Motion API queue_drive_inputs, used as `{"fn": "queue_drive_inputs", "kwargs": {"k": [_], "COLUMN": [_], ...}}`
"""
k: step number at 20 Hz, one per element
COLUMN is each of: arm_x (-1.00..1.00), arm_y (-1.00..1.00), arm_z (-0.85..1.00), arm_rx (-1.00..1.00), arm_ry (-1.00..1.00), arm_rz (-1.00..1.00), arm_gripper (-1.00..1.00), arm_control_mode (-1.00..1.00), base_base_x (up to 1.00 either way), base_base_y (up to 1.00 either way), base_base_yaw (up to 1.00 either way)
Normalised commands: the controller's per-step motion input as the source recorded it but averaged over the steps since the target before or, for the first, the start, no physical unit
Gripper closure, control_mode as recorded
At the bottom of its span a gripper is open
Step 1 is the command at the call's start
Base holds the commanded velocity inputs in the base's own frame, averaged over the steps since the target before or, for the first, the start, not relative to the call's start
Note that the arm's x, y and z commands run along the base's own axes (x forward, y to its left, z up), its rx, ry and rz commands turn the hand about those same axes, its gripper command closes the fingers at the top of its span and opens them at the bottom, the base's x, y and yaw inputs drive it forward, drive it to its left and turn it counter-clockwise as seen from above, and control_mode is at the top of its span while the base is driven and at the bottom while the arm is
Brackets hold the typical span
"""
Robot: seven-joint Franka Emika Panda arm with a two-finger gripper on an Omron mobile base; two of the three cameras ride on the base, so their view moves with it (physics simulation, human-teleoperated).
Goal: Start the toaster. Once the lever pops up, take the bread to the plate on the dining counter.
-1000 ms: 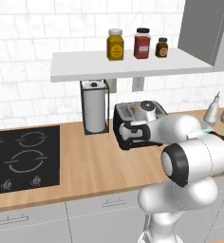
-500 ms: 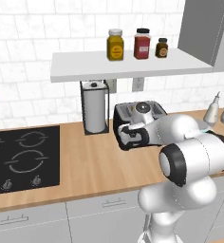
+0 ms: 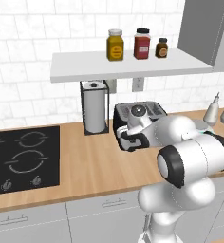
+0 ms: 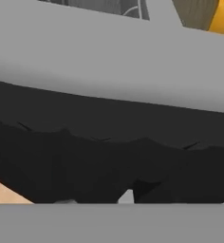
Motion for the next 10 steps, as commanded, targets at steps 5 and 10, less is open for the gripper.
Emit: {"fn": "queue_drive_inputs", "kwargs": {"k": [5, 10], "arm_x": [0.00, -0.10], "arm_y": [0.34, 0.09], "arm_z": [-0.08, -0.94], "arm_rx": [-0.01, -0.04], "arm_ry": [0.01, 0.07], "arm_rz": [0.00, 0.00], "arm_gripper": [1.00, 1.00], "arm_control_mode": [-1.00, -1.00], "base_base_x": [0.00, 0.00], "base_base_y": [0.00, 0.00], "base_base_yaw": [0.00, 0.00]}}
